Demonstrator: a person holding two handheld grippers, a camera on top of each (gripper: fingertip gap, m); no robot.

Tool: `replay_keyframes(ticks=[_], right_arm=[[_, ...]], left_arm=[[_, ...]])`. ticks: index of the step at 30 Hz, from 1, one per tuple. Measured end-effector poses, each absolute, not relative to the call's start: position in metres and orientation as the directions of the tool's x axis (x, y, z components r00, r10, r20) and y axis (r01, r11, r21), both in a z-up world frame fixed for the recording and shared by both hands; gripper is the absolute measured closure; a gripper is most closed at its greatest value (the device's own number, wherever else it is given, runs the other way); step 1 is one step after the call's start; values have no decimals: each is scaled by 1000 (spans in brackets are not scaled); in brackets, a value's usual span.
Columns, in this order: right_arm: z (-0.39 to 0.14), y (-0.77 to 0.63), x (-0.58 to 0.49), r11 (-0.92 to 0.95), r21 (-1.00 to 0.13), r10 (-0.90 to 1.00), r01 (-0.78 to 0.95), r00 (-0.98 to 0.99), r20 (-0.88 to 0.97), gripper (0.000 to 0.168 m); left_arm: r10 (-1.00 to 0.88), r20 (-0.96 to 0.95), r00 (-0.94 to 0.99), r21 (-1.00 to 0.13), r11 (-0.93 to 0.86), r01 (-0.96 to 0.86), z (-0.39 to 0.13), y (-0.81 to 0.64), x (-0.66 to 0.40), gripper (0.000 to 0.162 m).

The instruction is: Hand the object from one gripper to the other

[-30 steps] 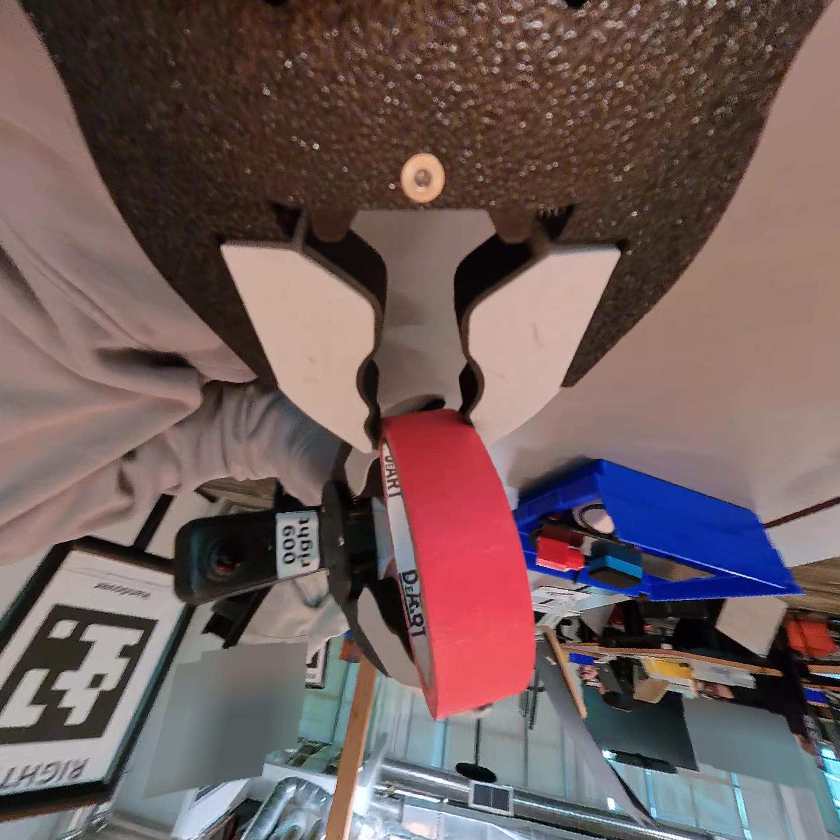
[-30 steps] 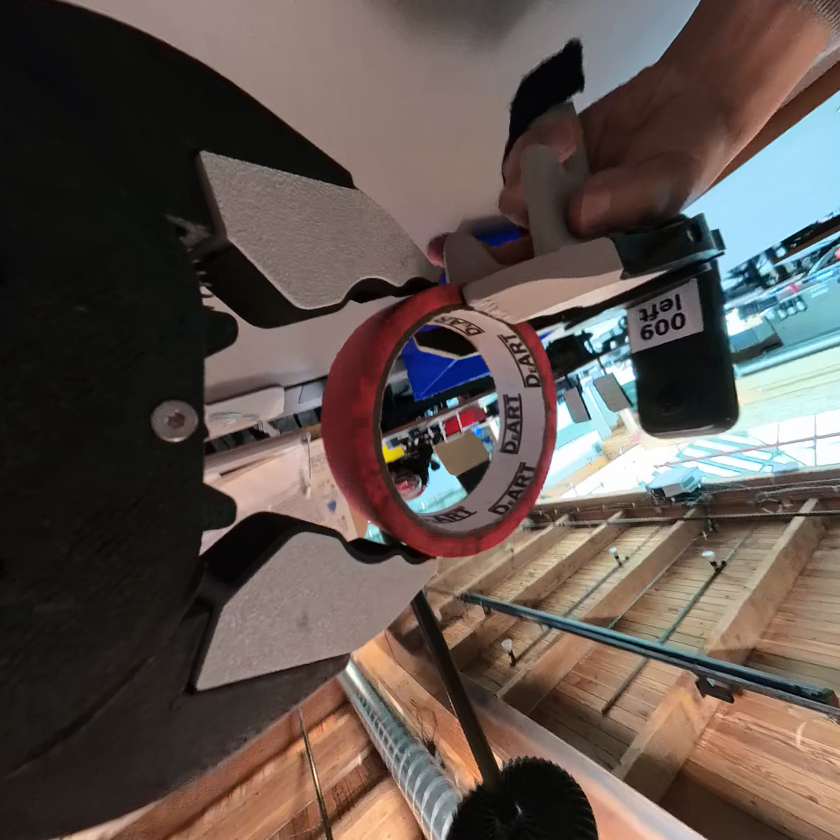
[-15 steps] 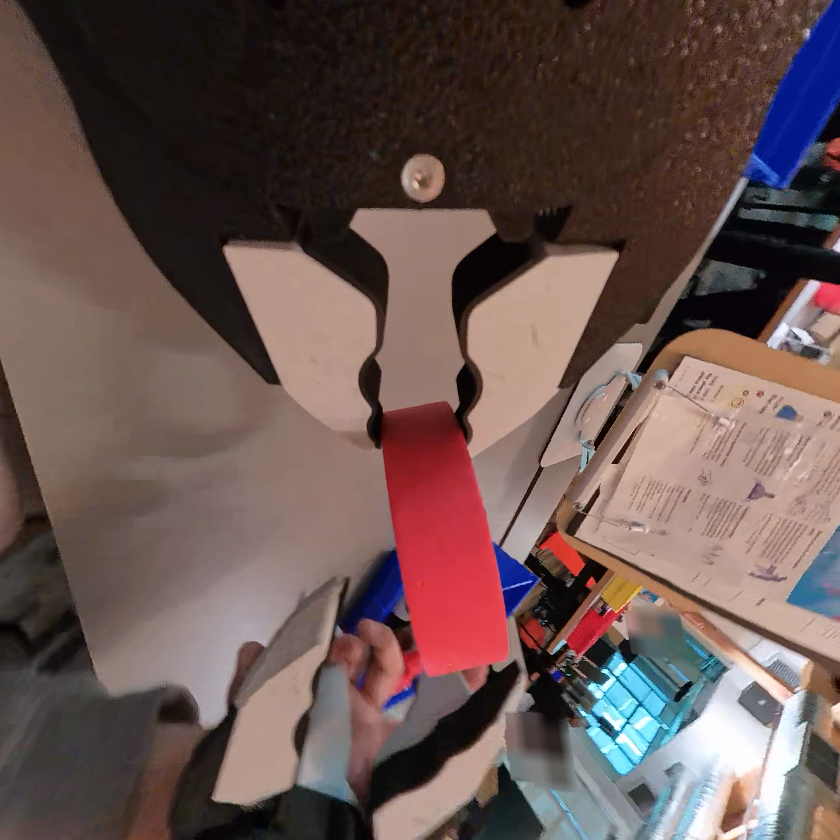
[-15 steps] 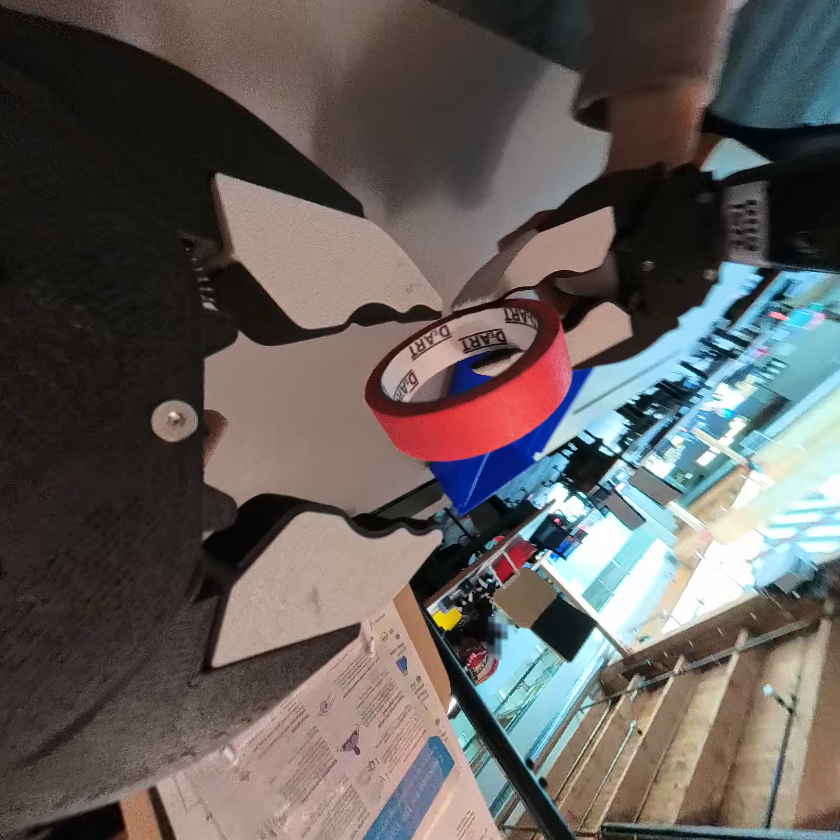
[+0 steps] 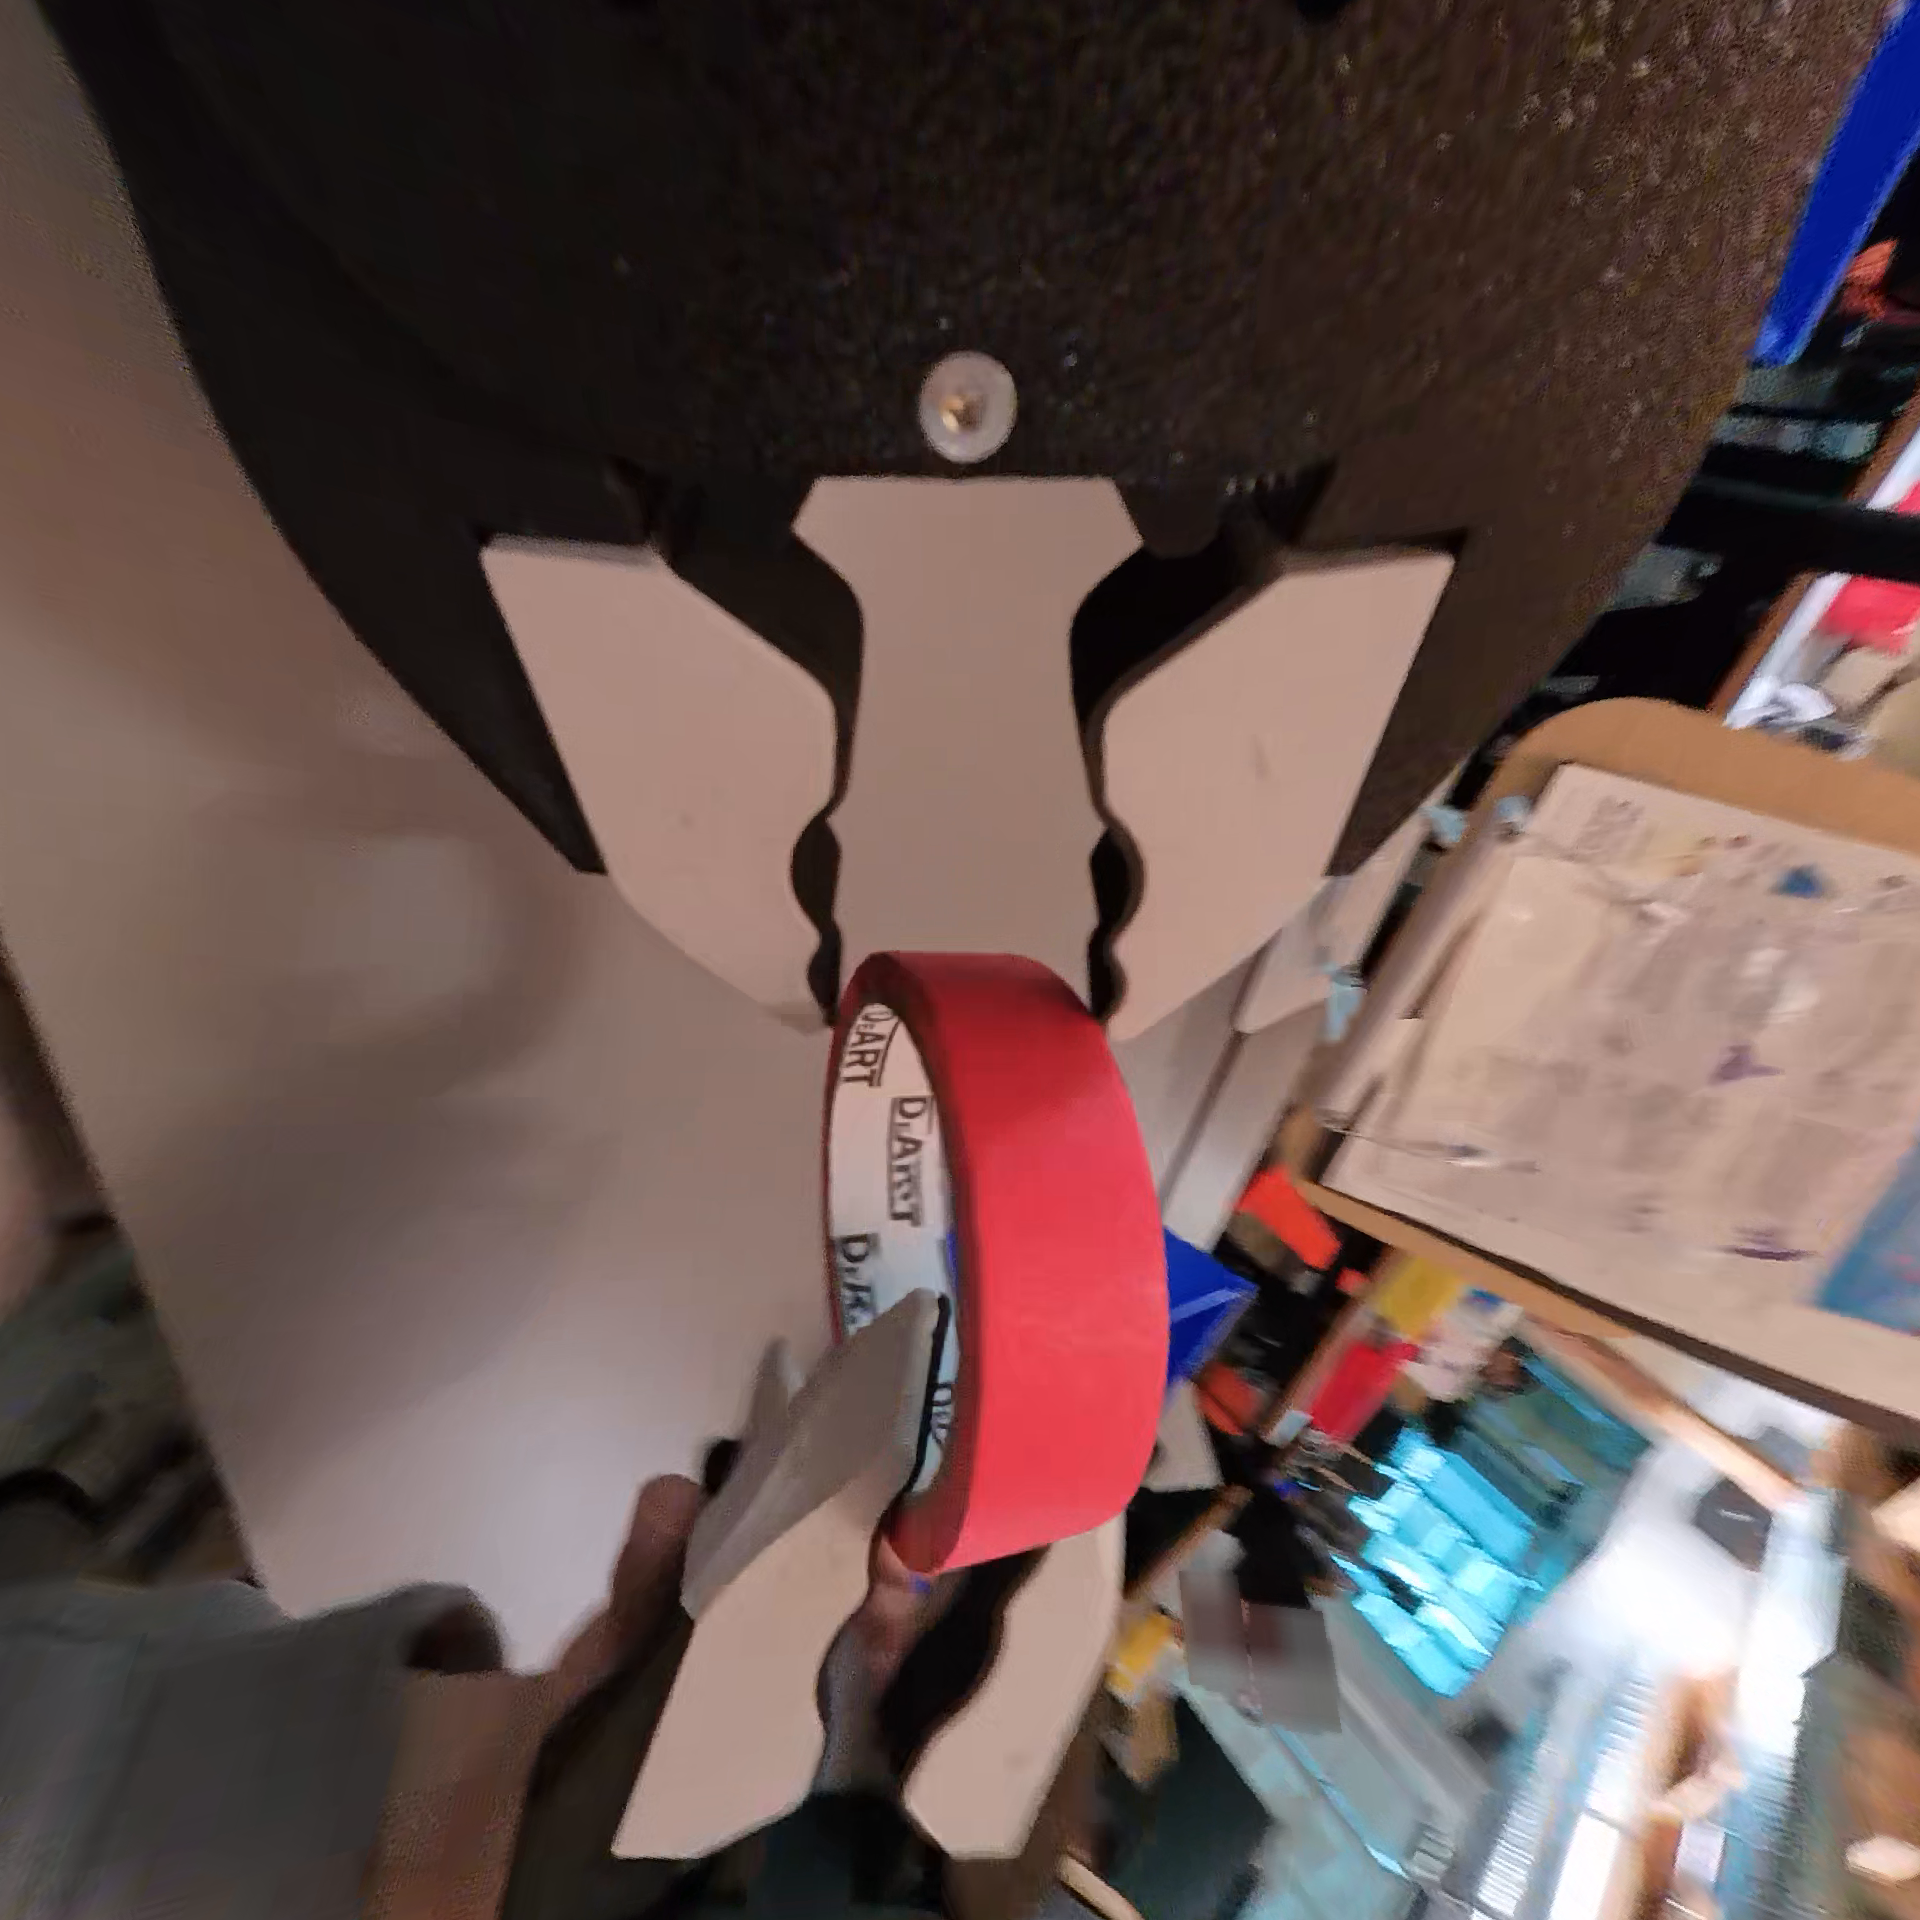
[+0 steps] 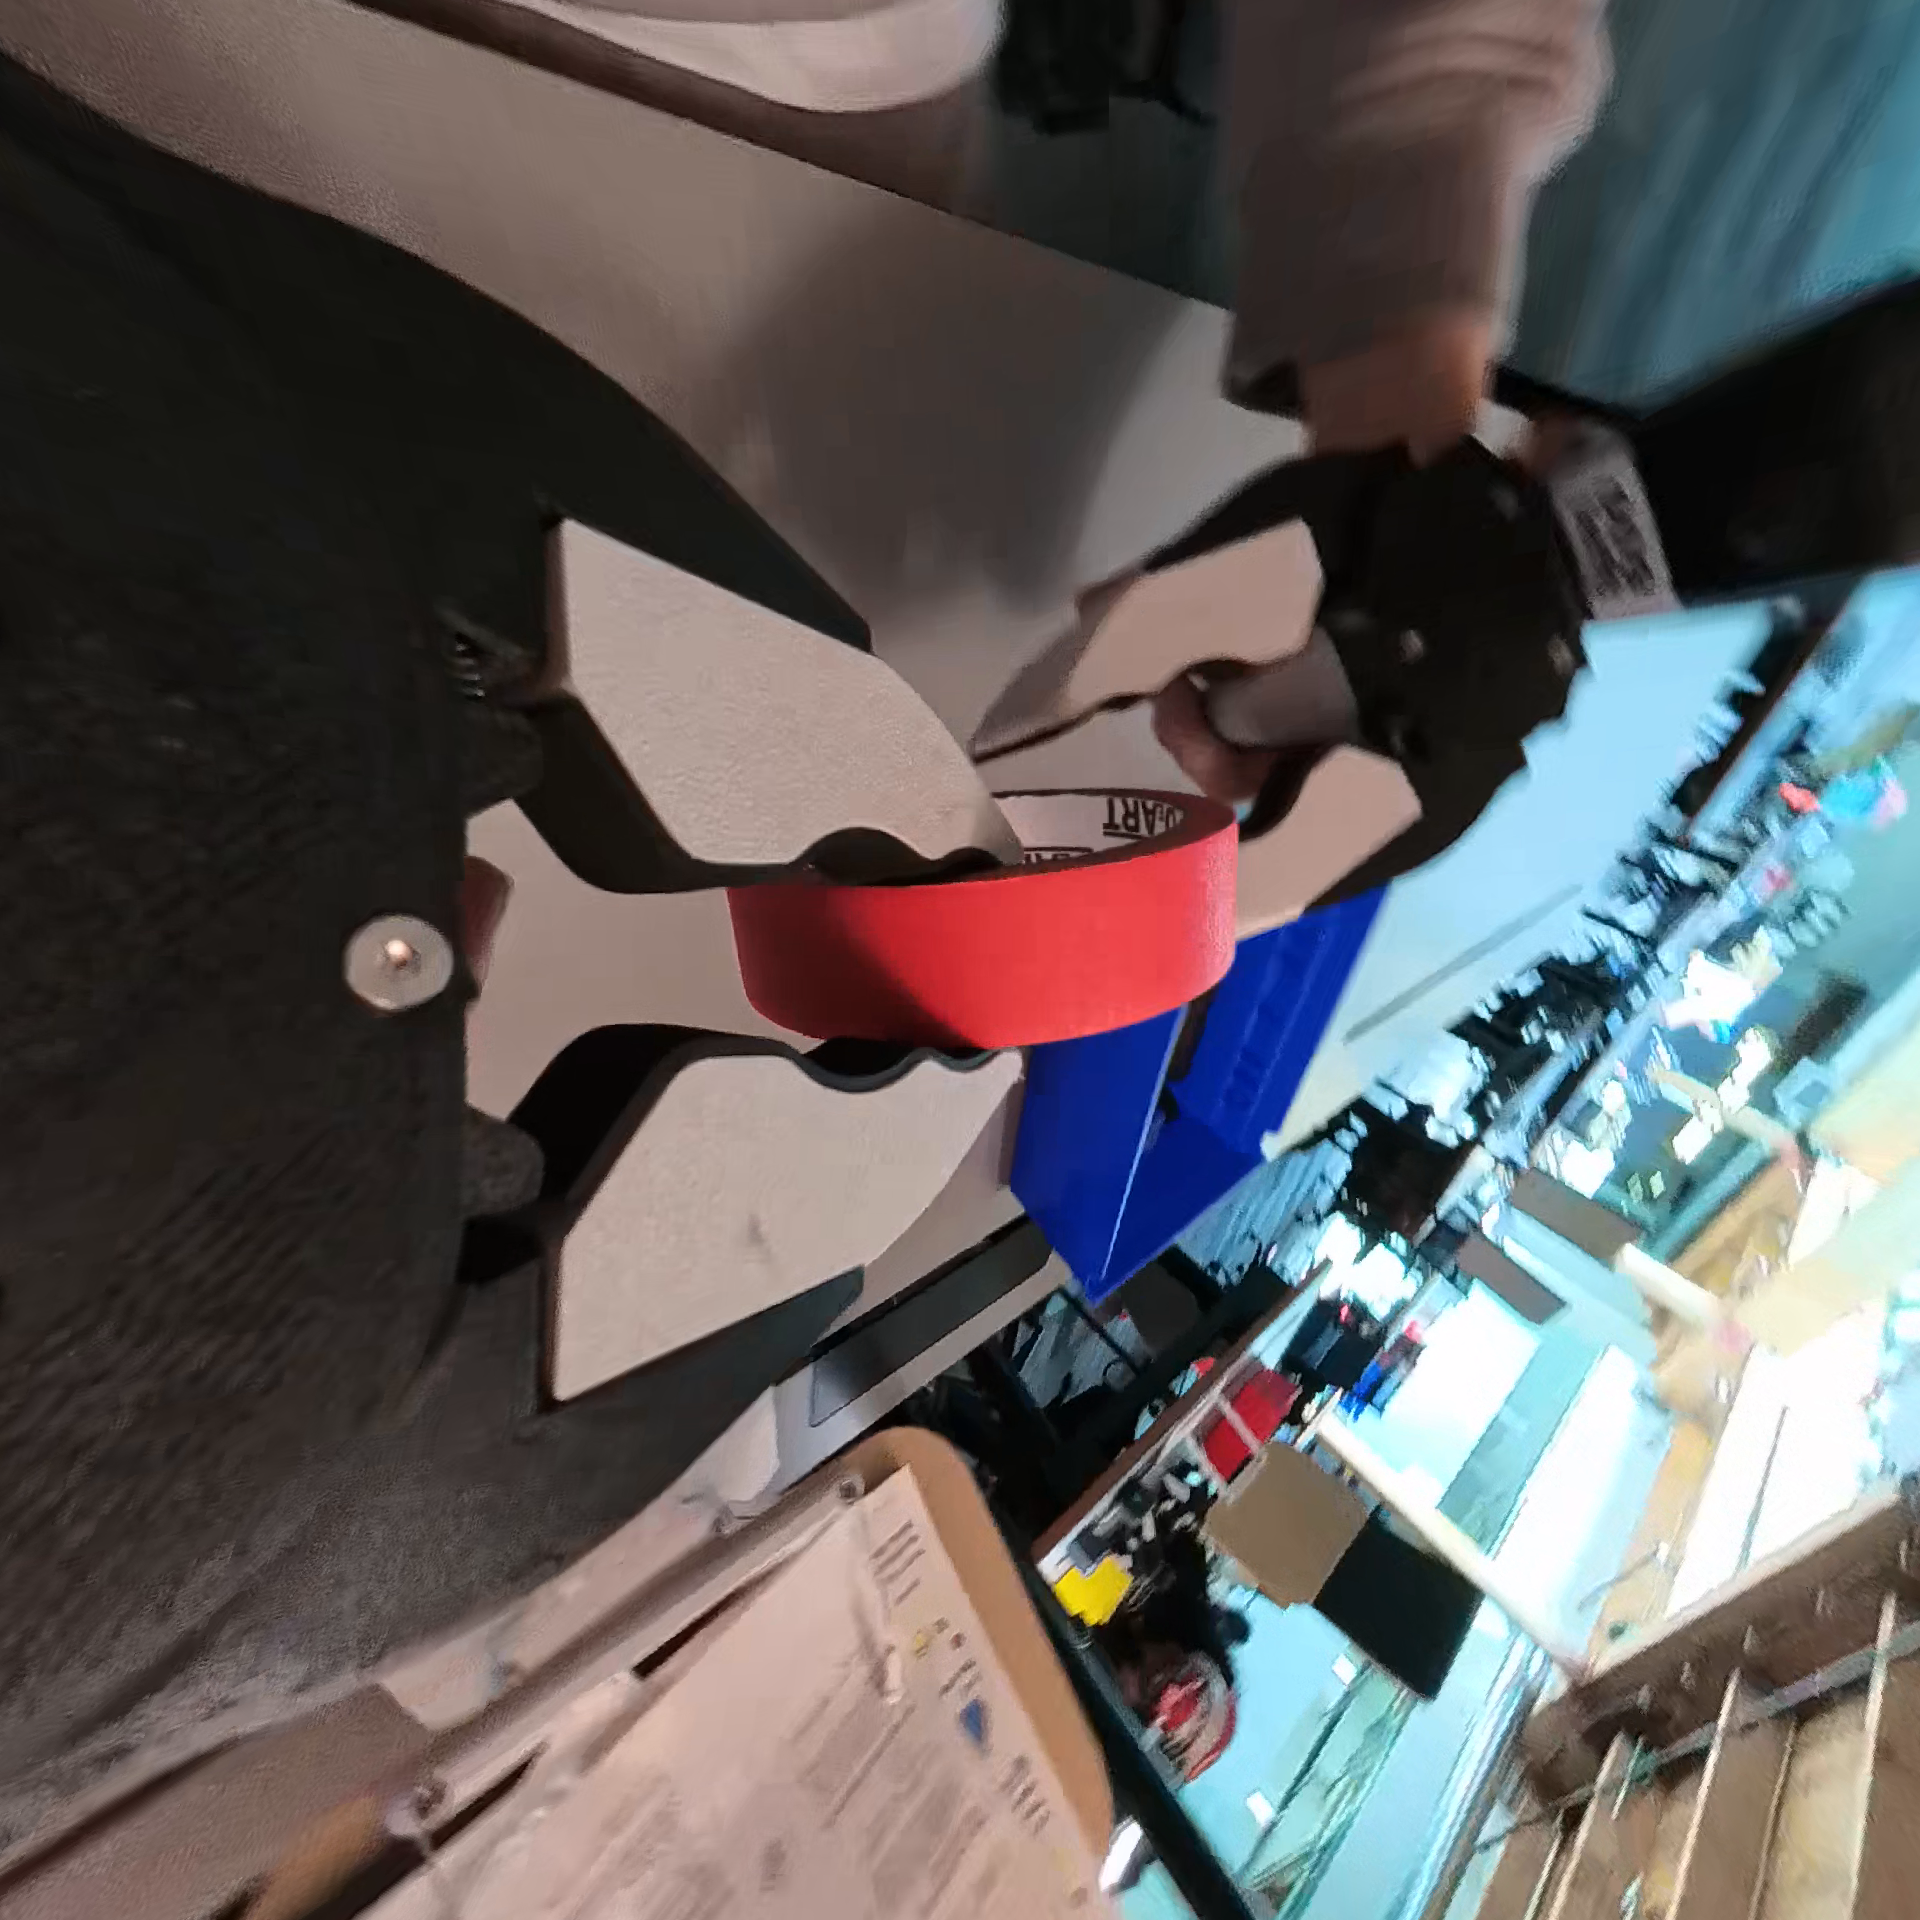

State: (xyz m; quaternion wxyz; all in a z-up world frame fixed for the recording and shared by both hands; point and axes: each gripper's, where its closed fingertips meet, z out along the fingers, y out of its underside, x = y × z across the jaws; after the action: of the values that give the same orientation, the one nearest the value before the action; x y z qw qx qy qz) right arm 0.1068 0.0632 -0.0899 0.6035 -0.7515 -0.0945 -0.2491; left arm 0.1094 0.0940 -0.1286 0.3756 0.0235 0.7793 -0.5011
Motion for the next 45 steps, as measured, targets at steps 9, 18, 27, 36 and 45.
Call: replay_keyframes(ticks=[9,18,27,36,45], right_arm=[[-77,57,141,-4,-997,-380,-74,923,-67,142],[-92,82,124,-78,-996,-364,-49,931,-17,141],[-75,74,111,-76,-977,-262,200,941,213,97],[-65,59,57,-17,-932,45,363,931,362,64],[-93,71,55,-180,-895,90,408,913,398,69]], left_arm=[[-392,-901,-187,-429,742,515,-99,95,133,66],[-360,-933,-22,-342,862,375,-105,79,142,42],[-499,-827,-260,-563,720,406,-106,77,140,45],[-369,-468,-803,-875,322,362,-114,55,92,44],[-244,-521,-818,-842,305,446,-122,41,72,45]])
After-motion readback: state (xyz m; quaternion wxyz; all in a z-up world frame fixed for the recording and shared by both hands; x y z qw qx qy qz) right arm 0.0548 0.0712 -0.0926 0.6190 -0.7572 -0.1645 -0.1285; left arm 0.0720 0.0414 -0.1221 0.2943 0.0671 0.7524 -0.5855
